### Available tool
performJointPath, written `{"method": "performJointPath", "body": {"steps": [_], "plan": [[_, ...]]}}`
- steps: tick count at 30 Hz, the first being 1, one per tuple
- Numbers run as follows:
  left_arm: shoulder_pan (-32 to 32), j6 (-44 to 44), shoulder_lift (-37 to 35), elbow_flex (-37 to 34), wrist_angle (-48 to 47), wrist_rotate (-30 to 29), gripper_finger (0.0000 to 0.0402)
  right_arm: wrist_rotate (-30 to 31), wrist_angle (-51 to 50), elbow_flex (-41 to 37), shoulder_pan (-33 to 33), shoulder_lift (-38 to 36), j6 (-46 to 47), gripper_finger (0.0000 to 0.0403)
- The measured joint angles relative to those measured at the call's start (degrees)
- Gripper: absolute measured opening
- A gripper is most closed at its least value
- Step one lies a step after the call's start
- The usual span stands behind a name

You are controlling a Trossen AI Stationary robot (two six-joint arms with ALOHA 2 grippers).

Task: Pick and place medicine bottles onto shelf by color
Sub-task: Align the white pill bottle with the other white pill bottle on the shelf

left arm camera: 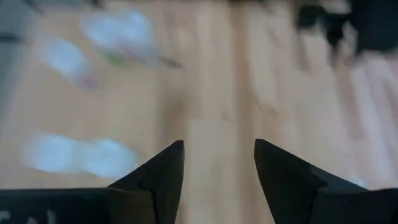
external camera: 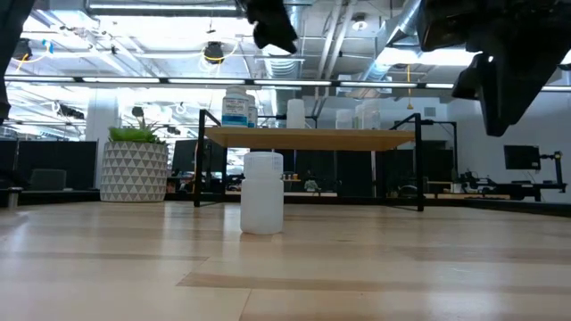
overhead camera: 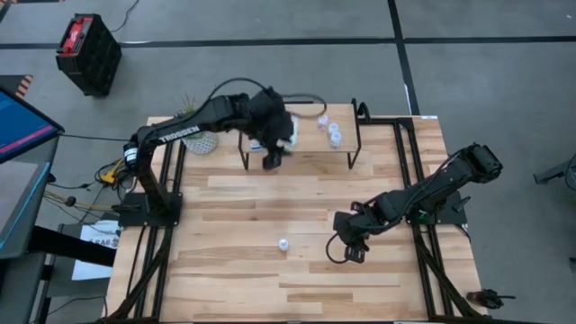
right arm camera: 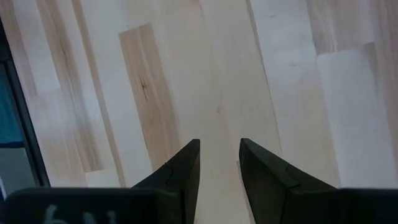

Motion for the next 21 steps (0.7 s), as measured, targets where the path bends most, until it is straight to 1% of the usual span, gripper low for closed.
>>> {"method": "performJointPath", "body": {"steps": [4,8,12,16,17,21], "plan": [[-4.28,-1.0,0.09,-1.02,-10.54,1.35,0.0181,0.04,-0.16,0.0,0.95,0.0,-0.85,0.0136],[-9.36,-3.99,0.15,-4.19,-16.95,1.14,0.0181,0.41,-1.67,0.0,2.98,0.0,-3.53,0.0136],[-15.01,-6.38,-0.33,-8.8,-21.6,0.91,0.0181,1.93,-2.76,0.0,5.45,0.0,-0.91,0.0136],[-20.57,-9.34,-1.77,-16.2,-19.9,-0.54,0.0181,3.89,-2.94,0.0,8.23,0.0,2.36,0.0136],[-21.97,-10.14,-2.47,-18.67,-17.85,-0.69,0.0181,4.52,-2.93,0.0,8.87,0.0,3.01,0.0136],[-26.86,-12.44,-6.07,-30.93,-3.05,-0.81,0.0181,6.34,-2.49,0.0,10.34,0.0,5.02,0.0136]]}}
